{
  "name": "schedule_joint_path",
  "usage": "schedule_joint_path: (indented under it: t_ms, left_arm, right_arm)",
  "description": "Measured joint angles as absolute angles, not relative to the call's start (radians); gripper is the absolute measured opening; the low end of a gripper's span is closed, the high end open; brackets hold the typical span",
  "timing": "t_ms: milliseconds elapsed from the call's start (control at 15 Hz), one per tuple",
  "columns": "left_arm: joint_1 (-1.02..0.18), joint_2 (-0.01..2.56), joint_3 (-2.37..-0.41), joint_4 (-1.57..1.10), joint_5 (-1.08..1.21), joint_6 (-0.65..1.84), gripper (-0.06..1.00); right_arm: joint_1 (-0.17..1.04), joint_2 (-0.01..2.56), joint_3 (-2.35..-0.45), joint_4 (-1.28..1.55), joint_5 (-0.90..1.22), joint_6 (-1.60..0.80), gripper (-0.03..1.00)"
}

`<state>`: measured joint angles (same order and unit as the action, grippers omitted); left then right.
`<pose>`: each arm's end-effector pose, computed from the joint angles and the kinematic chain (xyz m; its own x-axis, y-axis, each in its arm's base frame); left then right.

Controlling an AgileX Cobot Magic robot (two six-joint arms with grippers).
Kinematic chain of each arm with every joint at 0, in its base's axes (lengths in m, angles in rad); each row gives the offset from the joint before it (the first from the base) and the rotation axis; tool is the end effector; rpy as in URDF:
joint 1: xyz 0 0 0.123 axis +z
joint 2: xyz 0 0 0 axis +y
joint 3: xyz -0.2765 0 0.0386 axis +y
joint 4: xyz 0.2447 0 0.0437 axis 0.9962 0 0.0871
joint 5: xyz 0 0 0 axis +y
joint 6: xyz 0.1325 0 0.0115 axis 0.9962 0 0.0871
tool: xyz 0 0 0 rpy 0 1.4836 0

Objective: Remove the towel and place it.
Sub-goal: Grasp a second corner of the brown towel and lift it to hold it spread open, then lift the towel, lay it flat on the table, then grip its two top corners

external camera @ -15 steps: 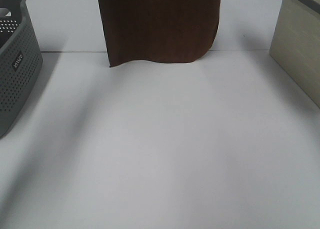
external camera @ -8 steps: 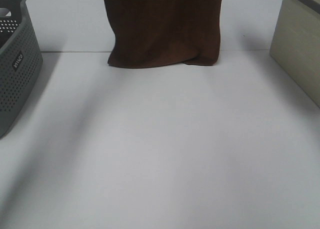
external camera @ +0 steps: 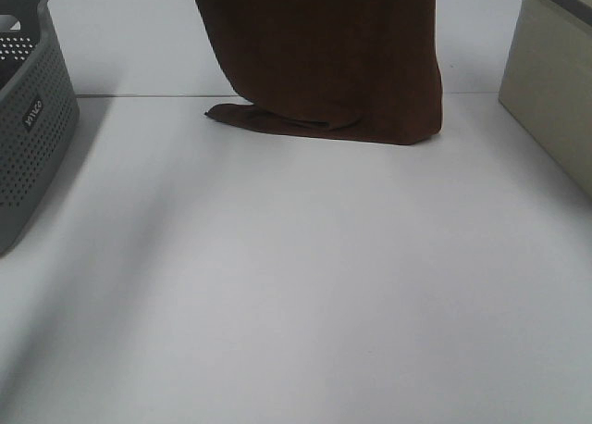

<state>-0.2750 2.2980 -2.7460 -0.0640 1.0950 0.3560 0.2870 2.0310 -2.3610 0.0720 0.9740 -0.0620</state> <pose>0.5050 -0.1503 0.3788 -0.3815 0.4405 -0.8126 0.4645 0.8515 0.2435 0.4653 0.1456 0.4041 -0.4986 -0.1695 -0.8501 -0.3419 0.9397 0.0131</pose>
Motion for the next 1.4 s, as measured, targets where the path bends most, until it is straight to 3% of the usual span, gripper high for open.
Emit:
schedule_joint_path:
  t_ms: [133, 467, 533, 1400]
  left_arm:
    - [-0.275, 2.281, -2.746, -0.089, 1.201, 0.302, 0.0]
    - [-0.275, 2.187, -2.642, -0.114, 1.216, 0.152, 0.0]
    - [-0.275, 2.083, -2.483, -0.094, 1.216, 0.157, 0.0]
    - [-0.283, 1.426, -1.567, -0.186, 1.192, 0.184, 0.0]
  right_arm:
    - [0.287, 2.02, -2.361, 0.091, 1.098, -0.076, 0.01]
    - [0.286, 1.98, -2.356, 0.114, 1.211, -0.128, 0.01]
    - [0.286, 1.946, -2.325, 0.175, 1.216, -0.139, 0.01]
    - [0.298, 1.465, -1.646, 0.356, 1.215, -0.178, 0.01]
